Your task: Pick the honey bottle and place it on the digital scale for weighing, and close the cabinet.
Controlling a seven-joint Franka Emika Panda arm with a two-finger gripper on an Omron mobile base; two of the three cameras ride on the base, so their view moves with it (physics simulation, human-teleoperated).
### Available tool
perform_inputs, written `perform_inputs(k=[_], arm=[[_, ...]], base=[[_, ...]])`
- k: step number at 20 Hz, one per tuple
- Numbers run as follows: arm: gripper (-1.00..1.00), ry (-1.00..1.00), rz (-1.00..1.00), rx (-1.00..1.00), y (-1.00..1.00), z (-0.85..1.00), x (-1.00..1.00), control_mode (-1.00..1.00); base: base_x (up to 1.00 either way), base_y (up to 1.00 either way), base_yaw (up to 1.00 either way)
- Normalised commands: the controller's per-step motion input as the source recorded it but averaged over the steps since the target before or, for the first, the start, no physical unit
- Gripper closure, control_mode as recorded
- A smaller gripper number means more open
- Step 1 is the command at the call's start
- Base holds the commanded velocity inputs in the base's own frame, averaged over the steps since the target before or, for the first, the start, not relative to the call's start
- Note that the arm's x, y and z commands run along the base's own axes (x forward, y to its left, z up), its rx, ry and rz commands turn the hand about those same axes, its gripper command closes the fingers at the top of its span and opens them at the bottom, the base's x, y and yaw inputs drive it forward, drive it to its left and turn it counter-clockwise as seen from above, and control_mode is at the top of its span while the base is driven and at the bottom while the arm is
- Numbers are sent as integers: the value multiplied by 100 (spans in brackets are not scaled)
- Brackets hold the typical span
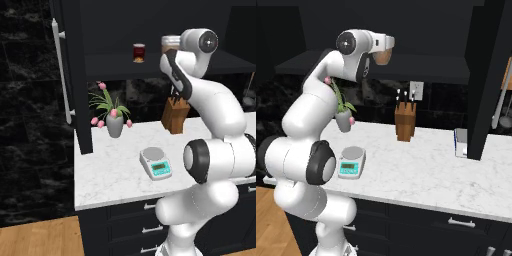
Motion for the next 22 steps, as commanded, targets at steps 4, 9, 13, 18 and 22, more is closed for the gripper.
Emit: perform_inputs(k=[4, 9, 13, 18, 22], arm=[[-100, 0, 0, 0, 0, 0, 44, -100], [-100, 0, 0, 0, 0, -2, 42, -100], [-100, 0, 0, 0, 0, -4, 46, -100], [-100, 0, 0, 0, 0, -6, 25, -100], [-100, 0, 0, 0, 0, -13, 6, -100]], base=[[0, 0, 0], [0, 0, 0], [0, 0, 0], [0, 0, 0], [0, 0, 0]])
